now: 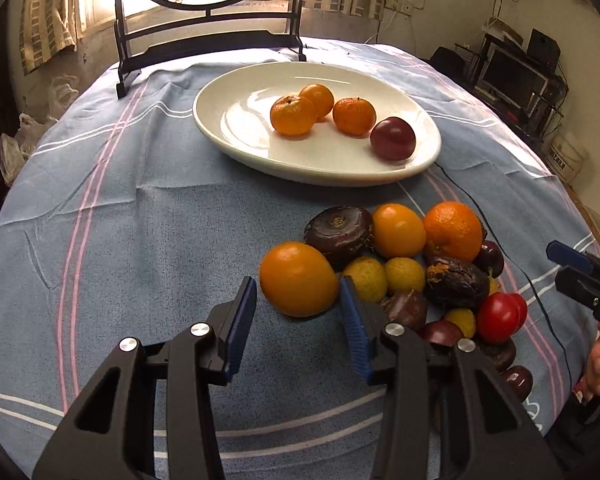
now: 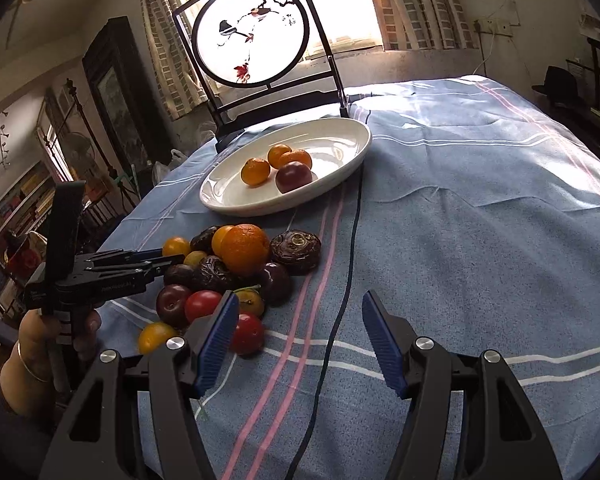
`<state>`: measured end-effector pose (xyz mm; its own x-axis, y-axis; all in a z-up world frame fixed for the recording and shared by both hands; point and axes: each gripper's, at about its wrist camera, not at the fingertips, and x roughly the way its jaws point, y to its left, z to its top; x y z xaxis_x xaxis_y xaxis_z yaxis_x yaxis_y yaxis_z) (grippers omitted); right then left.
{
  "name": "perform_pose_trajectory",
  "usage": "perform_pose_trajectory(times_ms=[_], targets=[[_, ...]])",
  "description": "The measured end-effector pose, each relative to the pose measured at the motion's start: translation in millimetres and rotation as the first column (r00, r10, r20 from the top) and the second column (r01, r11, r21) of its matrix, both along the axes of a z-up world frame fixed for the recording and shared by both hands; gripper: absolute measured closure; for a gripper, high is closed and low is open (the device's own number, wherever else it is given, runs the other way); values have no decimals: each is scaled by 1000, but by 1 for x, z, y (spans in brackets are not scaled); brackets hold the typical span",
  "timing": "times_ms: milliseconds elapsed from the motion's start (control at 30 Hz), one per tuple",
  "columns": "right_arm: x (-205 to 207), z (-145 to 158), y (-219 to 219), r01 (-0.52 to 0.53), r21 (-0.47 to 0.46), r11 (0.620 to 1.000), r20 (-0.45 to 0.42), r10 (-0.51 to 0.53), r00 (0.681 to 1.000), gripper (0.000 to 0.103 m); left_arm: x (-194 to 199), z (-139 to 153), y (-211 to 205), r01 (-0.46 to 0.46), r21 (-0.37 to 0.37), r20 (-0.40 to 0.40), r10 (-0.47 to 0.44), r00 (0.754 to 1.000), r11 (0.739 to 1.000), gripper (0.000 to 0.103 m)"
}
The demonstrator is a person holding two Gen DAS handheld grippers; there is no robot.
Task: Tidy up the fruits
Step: 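Grasp an orange tomato with the left gripper while the right gripper grasps a red tomato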
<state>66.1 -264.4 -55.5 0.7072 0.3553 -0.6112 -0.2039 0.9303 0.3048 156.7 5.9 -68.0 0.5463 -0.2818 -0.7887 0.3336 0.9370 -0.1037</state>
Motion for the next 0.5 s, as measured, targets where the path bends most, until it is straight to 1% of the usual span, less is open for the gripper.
perform_pose_trajectory(times_ms=[67,100,167,233,267,333,400,500], targets=[[1,-2,3,-12,-1,1000,-11,12,1000,39,5,-1,2,-3,-24,-18,3,1000,1000,60],[3,-3,4,-19,-1,1000,-21,19,1000,39,7,-2,3,1,-41,-24,-2,1000,999,63],[4,-4,9,-46,4,999,-40,46,998,39,10,-2,7,-11,-70,-30,9,1000,998,64],[3,-5,17,-89,-10,996,-54,88,995,46,5,2,11,-22,-88,-5,22,1000,996,65],[1,-5,23,-119,-20,993,-61,118,991,49,1,5,13,-26,-85,14,28,1000,996,65],[-2,-6,34,-171,-49,984,-71,168,983,50,-9,11,17,-31,-84,41,34,999,996,65],[-3,-7,42,-190,-91,978,-69,184,981,50,-21,17,23,-32,-96,60,38,997,995,65],[2,-12,47,-198,-107,974,-90,189,978,53,-35,22,28,-23,-107,68,31,997,994,64]])
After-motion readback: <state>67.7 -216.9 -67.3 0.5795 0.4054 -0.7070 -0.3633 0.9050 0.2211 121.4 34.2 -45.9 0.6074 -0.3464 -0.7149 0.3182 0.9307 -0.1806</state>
